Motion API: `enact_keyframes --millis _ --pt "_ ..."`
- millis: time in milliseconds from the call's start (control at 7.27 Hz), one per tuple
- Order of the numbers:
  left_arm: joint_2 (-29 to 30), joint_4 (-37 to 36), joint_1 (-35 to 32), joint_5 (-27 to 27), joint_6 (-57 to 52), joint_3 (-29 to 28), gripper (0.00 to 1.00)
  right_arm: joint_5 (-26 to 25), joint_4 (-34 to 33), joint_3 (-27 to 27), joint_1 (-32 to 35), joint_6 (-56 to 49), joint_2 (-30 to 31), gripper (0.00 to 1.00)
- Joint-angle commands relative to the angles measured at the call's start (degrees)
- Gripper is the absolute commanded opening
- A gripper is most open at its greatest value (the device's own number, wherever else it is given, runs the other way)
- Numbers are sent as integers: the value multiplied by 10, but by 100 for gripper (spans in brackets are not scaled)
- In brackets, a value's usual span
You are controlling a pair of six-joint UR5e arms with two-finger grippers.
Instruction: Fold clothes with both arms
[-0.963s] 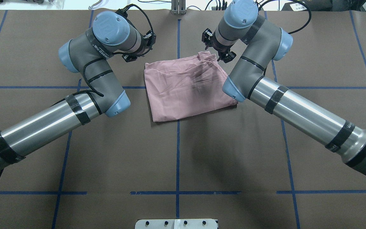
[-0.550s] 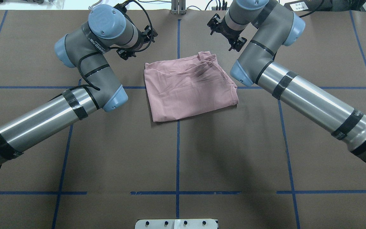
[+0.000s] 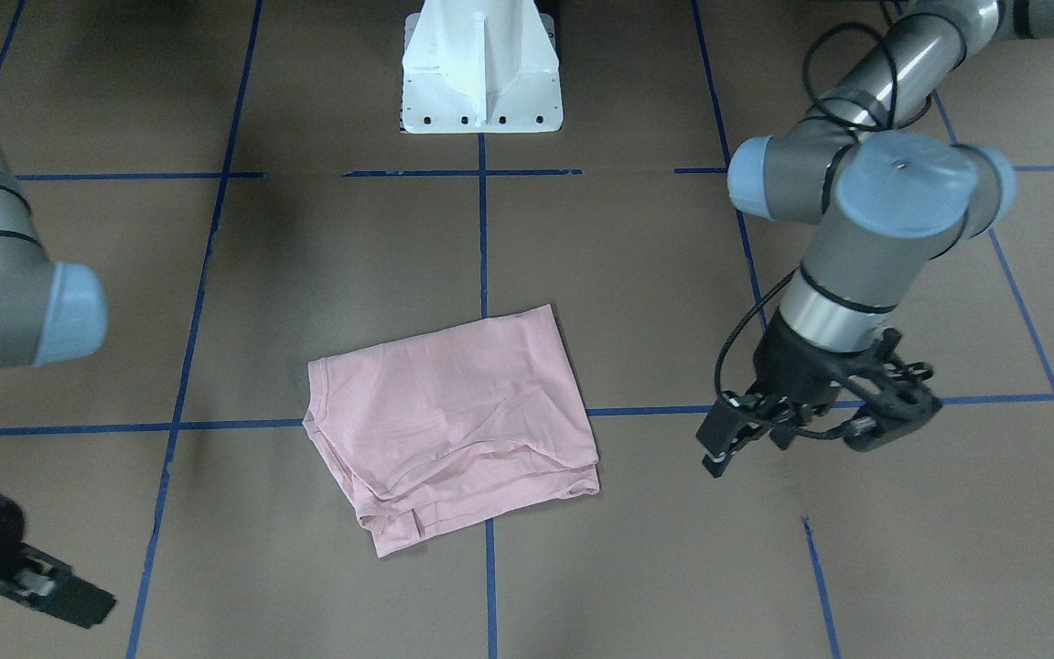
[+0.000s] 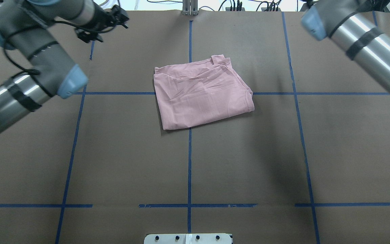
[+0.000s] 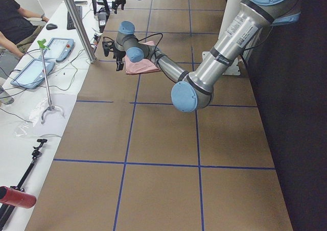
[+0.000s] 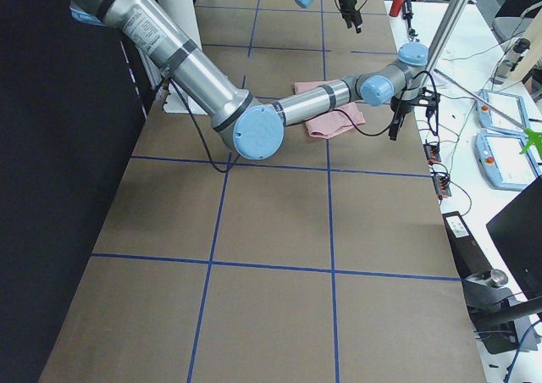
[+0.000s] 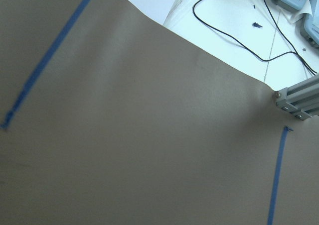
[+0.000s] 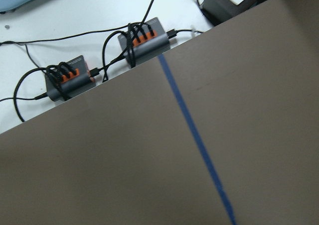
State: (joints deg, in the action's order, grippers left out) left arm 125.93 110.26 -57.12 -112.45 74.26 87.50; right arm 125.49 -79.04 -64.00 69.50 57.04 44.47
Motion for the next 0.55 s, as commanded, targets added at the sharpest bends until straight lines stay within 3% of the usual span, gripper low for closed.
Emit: enact_keyframes --millis 0,138,413 --pt "-89 -113 -72 -40 -191 127 100 6 -110 -58 83 -274 73 100" --pt "-139 -141 -116 -61 -294 162 100 6 -168 -94 126 -402 110 100" --pt "-195 -203 -210 -82 -547 169 100 18 -254 -163 190 -611 206 100"
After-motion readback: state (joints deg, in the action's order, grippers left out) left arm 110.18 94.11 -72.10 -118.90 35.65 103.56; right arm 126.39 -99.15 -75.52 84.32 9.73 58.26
